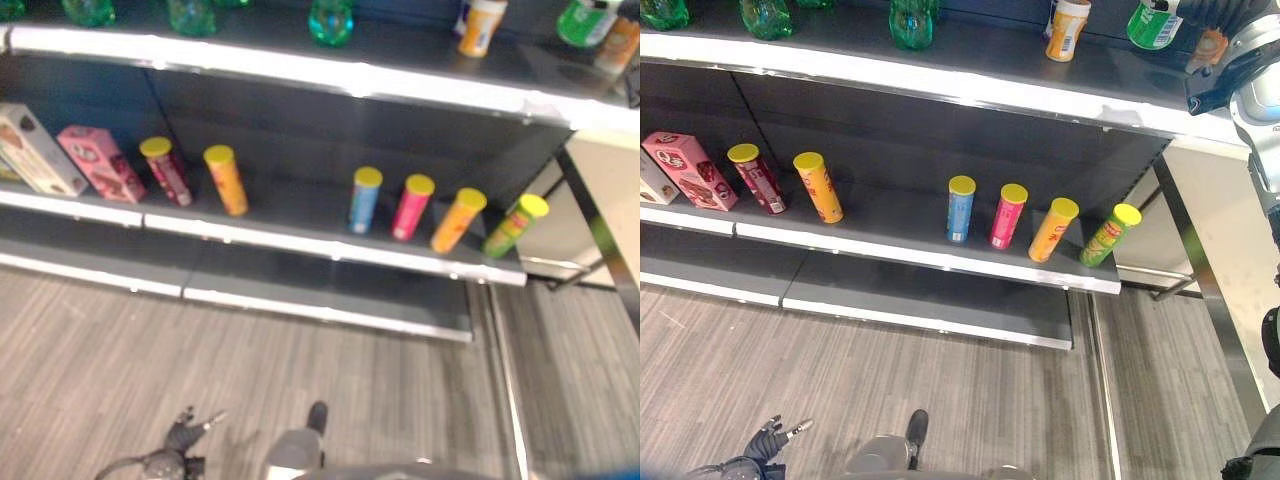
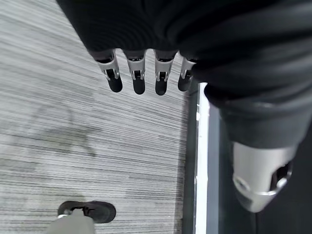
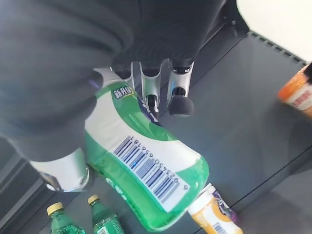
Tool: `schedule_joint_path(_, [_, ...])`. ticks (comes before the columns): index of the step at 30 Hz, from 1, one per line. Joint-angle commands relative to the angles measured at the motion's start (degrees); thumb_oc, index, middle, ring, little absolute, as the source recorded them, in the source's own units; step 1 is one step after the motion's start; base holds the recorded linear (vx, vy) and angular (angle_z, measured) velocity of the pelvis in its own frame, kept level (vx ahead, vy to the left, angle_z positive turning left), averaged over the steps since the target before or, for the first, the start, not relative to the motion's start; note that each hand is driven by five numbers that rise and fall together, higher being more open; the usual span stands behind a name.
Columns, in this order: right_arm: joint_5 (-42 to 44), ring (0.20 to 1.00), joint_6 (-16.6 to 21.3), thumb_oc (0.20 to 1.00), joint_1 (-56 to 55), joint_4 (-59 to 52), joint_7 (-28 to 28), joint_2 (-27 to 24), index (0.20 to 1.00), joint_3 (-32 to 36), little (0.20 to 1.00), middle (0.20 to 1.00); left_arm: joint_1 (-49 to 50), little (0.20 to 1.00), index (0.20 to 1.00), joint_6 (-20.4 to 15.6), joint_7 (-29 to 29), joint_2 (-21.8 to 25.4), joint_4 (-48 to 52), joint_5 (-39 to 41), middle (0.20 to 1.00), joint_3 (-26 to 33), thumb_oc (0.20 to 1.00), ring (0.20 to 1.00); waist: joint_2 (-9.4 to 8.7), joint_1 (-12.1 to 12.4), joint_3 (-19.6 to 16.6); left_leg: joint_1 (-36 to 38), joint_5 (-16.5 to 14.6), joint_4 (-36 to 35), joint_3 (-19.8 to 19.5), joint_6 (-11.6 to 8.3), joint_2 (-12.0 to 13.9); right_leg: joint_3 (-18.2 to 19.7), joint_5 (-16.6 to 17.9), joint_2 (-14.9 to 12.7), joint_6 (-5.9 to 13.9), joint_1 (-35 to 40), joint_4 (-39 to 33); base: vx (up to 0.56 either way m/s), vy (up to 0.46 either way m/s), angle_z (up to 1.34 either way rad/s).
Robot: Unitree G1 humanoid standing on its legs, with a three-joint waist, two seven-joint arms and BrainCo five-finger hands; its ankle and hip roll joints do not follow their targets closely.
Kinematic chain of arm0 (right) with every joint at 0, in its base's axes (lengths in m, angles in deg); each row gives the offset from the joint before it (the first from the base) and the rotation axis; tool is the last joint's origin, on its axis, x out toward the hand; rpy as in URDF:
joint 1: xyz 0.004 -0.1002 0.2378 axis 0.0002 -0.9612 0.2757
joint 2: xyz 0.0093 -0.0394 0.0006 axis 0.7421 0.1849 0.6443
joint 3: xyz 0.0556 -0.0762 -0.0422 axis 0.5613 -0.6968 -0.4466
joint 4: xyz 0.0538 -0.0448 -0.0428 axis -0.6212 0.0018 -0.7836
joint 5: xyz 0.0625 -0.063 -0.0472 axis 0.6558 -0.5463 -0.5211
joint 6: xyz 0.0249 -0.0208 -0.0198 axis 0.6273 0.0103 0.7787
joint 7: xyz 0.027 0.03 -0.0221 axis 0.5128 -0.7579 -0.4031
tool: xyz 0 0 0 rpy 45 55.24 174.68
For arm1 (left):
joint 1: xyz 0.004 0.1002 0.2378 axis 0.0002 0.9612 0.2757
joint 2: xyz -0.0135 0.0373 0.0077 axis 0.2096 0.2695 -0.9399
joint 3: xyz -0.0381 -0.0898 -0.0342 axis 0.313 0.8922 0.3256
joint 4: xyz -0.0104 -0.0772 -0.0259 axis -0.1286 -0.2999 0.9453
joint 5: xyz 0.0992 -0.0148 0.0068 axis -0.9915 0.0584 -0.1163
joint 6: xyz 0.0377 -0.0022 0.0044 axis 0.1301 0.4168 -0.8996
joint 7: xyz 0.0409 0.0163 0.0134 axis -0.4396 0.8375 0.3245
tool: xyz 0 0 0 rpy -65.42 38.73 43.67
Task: Put the goods on the table back onto the shelves and tidy them up.
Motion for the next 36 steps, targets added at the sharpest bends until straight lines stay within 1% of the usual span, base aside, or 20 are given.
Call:
schedule_joint_path(1, [3.28, 0.200, 0.92, 0.200, 5.17, 2.44, 0.66, -2.23, 0.200, 0.26, 0.200, 0.200, 2.46, 1.000, 1.000, -1.26, 0.71, 2.52, 1.20, 0.25, 1.000, -1.53, 1.000, 1.000, -3.33, 1.56, 0.34, 2.34, -7.13, 0.77, -1.68, -5.41, 0.42, 1.63, 8.16, 1.38, 0.32, -3.26, -4.10, 0.12, -0.086, 0.65])
schedule_joint_path(6, [4.68, 0.200, 1.14, 0.200, 5.13, 1.75, -0.65, -1.32, 0.200, -1.28, 0.200, 0.200, 2.98, 1.000, 1.000, -1.06, 0.81, 0.73, 0.94, 0.75, 1.000, -2.18, 1.000, 1.000, -4.33, 1.80, -0.71, 2.11, -7.58, 0.63, -2.35, -6.75, 2.17, -0.71, 7.71, 2.29, -0.54, -0.96, -6.89, 0.11, -0.108, 0.37])
schedule_joint_path(8, [5.03, 0.200, 0.92, 0.200, 4.24, 1.33, -1.05, -0.55, 0.200, -0.88, 0.200, 0.200, 3.20, 1.000, 1.000, -0.94, 0.67, 0.08, 0.45, 0.56, 1.000, -2.49, 1.000, 1.000, -4.45, 1.87, -0.99, 2.34, -7.75, 0.63, -2.54, -7.23, 2.79, -1.77, 7.21, 2.54, -0.85, -0.16, -7.12, 0.09, -0.090, 0.22])
schedule_joint_path(12, [5.00, 0.200, 0.59, 0.200, 3.10, 1.17, -1.48, 1.39, 0.200, -0.71, 0.200, 0.200, 3.45, 1.000, 1.000, -0.71, 0.80, -0.42, -0.19, 0.54, 1.000, -2.68, 1.000, 1.000, -4.45, 2.01, -1.33, 2.92, -7.74, 0.39, -2.67, -7.59, 3.40, -2.49, 6.54, 2.84, -1.14, 0.77, -7.09, 0.07, -0.051, 0.22])
schedule_joint_path(15, [4.43, 0.200, 0.36, 0.200, 2.87, 2.39, -1.54, 4.31, 0.200, -0.88, 0.200, 0.200, 3.35, 1.000, 1.000, -0.58, 1.03, -0.83, -0.83, 0.68, 1.000, -2.84, 1.000, 1.000, -4.34, 2.20, -1.57, 3.55, -7.65, -0.14, -2.62, -7.88, 3.91, -3.07, 5.93, 3.12, -1.35, 1.57, -7.22, 0.06, -0.034, 0.06])
schedule_joint_path(18, [2.90, 0.200, -0.54, 0.200, 0.93, 4.88, -0.81, 8.52, 0.200, 0.74, 0.200, 0.200, 3.54, 1.000, 1.000, -0.37, 1.36, -1.40, -1.15, 1.06, 1.000, -2.52, 1.000, 1.000, -3.77, 2.63, -2.04, 4.44, -7.69, -0.95, -2.42, -8.12, 4.37, -3.35, 5.45, 3.30, -1.56, 2.33, -7.30, 0.08, -0.031, 0.01])
schedule_joint_path(21, [2.22, 0.200, -0.86, 0.200, 0.90, 5.69, -0.67, 9.24, 0.200, 0.83, 0.200, 0.200, 3.58, 1.000, 1.000, -0.34, 1.38, -1.46, -1.28, 1.11, 1.000, -2.52, 1.000, 1.000, -3.62, 2.72, -2.11, 4.60, -7.64, -1.13, -2.42, -8.16, 4.43, -3.47, 5.36, 3.28, -1.59, 2.55, -7.35, 0.04, -0.006, 0.01])
schedule_joint_path(22, [0.52, 0.200, -1.71, 0.200, -0.07, 7.88, -0.56, 11.78, 0.200, 1.50, 0.200, 0.200, 4.01, 1.000, 1.000, -0.22, 1.43, -1.83, -1.54, 0.96, 1.000, -2.81, 1.000, 1.000, -2.93, 2.92, -2.30, 4.96, -7.60, -1.55, -2.32, -8.17, 4.57, -3.61, 5.19, 3.17, -1.55, 2.90, -7.41, 0.05, -0.003, 0.00])
schedule_joint_path(30, [-3.14, 0.200, -2.96, 0.200, -1.09, 11.61, -1.07, 15.11, 0.200, 0.90, 0.200, 0.200, 4.44, 1.000, 1.000, -0.14, 1.46, -2.23, -1.49, 0.26, 1.000, -3.76, 1.000, 1.000, -1.46, 2.75, -2.60, 5.69, -7.56, -2.28, -1.80, -8.11, 4.57, -3.77, 4.86, 2.71, -1.50, 3.52, -7.33, 0.02, 0.002, 0.01])
schedule_joint_path(36, [-3.98, 0.200, -3.06, 0.200, -0.76, 12.40, -1.00, 15.31, 0.200, 0.39, 0.200, 0.200, 4.53, 1.000, 1.000, -0.15, 1.51, -2.20, -1.22, 0.30, 1.000, -3.91, 1.000, 1.000, -1.28, 2.67, -2.58, 5.76, -7.58, -2.32, -1.76, -8.09, 4.55, -3.69, 4.86, 2.63, -1.47, 3.57, -7.35, 0.00, 0.000, 0.00])
